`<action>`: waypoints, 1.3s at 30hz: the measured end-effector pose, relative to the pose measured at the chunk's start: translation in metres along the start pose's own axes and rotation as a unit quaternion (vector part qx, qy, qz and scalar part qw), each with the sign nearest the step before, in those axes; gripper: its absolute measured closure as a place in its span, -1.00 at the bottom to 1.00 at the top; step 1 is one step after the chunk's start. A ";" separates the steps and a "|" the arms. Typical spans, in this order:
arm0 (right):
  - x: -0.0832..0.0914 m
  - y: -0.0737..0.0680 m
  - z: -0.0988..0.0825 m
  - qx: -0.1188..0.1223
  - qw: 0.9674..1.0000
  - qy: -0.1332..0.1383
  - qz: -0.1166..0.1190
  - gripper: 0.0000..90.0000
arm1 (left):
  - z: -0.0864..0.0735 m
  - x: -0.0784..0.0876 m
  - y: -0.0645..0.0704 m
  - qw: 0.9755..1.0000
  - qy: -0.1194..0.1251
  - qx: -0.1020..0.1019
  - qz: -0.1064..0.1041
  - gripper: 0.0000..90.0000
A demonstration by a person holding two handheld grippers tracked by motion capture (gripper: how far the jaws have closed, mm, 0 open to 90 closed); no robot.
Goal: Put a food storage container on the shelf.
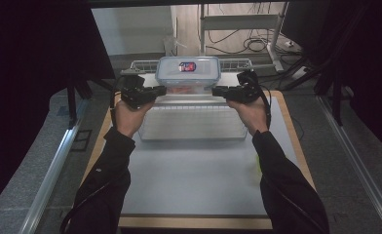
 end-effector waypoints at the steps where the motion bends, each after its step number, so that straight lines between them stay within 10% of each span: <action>1: 0.001 -0.001 -0.001 0.005 1.000 -0.002 0.000 0.55 | -0.001 0.002 0.003 1.000 0.002 -0.004 -0.005 0.77; 20: 0.013 -0.023 -0.048 0.088 0.995 -0.035 -0.011 -0.31 | -0.051 0.019 0.050 0.997 -0.025 -0.077 -0.012 -0.38; 39: 0.022 -0.028 -0.125 0.130 0.990 -0.052 -0.022 -0.77 | -0.107 0.028 0.093 0.995 -0.032 -0.087 -0.038 -0.80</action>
Point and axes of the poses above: each handheld gripper's, and its own axes: x roughly backward along the jaws, z roughly out of its top, y roughly to its right, the point moved 3 cm from there along -x, roughly forward along the jaws, and after that the axes turned 9 degrees about -x, right-handed, at the moved point
